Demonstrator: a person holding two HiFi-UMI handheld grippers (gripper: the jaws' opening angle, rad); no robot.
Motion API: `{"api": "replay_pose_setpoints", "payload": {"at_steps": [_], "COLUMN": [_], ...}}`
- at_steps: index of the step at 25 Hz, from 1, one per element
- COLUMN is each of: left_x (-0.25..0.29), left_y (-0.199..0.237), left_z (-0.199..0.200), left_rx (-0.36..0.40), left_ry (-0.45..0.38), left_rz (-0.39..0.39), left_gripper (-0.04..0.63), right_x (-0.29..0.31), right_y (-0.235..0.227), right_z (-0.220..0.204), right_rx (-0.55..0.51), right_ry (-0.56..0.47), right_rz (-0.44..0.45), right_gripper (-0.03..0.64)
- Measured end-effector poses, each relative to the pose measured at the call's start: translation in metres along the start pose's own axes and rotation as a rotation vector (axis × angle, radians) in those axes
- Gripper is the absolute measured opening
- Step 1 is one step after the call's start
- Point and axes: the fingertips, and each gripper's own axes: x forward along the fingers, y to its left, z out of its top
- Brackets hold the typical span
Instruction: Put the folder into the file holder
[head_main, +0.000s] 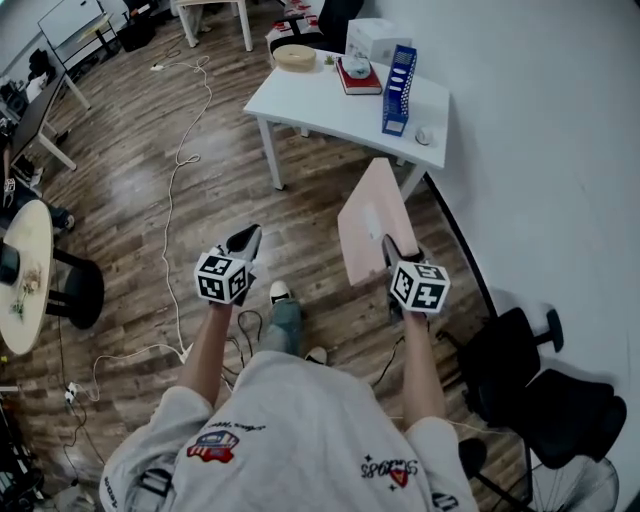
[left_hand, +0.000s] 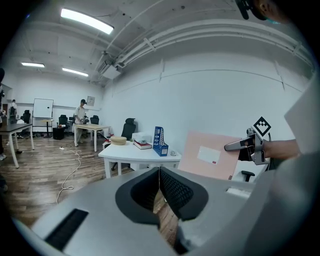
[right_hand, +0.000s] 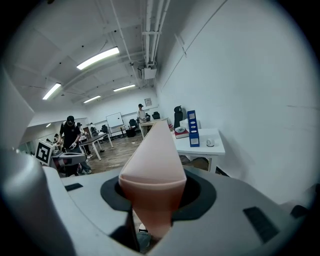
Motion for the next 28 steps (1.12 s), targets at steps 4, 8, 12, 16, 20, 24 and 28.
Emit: {"api": "replay_pose_setpoints", "payload": {"at_steps": [4, 8, 12, 16, 20, 24, 28], "left_x": [0.022, 0.055, 0.096, 0.145, 0.191, 0.229, 0.259], "left_y": [0.035, 0.07, 0.108, 0.144, 0.172, 0.199, 0.22], "left_z": [0.001, 0.006, 0.024, 0.056, 0.084, 0.102, 0.116], "left_rx": [-0.034, -0.061, -0.063, -0.045, -0.025, -0.008, 0.03], "left_ry": [0.002, 0.005, 0.015, 0.013, 0.012, 0.018, 0.027], "left_rz": [0.014, 0.009, -0.019, -0.053, -0.102, -0.147, -0.176], "left_gripper": [0.008, 0.008, 0.008, 0.008, 0.008, 0.008, 0.008], "right_x": [0.041, 0.088, 0.135, 0.174, 0.209, 0.238, 0.261], "right_y": [0.008, 0.014, 0.018, 0.015, 0.006, 0.0, -0.004], "right_z": [0.013, 0.028, 0.052, 0.085, 0.12, 0.152, 0.175], "right_rx": [-0.01, -0.029, -0.027, -0.024, -0.018, 0.003, 0.027], "right_ry": [0.017, 0.044, 0.052, 0.038, 0.017, -0.018, -0.048], "right_rz": [0.018, 0.019, 0.003, -0.026, -0.077, -0.128, -0.163], "right_gripper": [0.167, 0.167, 0.167, 0.167, 0.167, 0.167, 0.167]}}
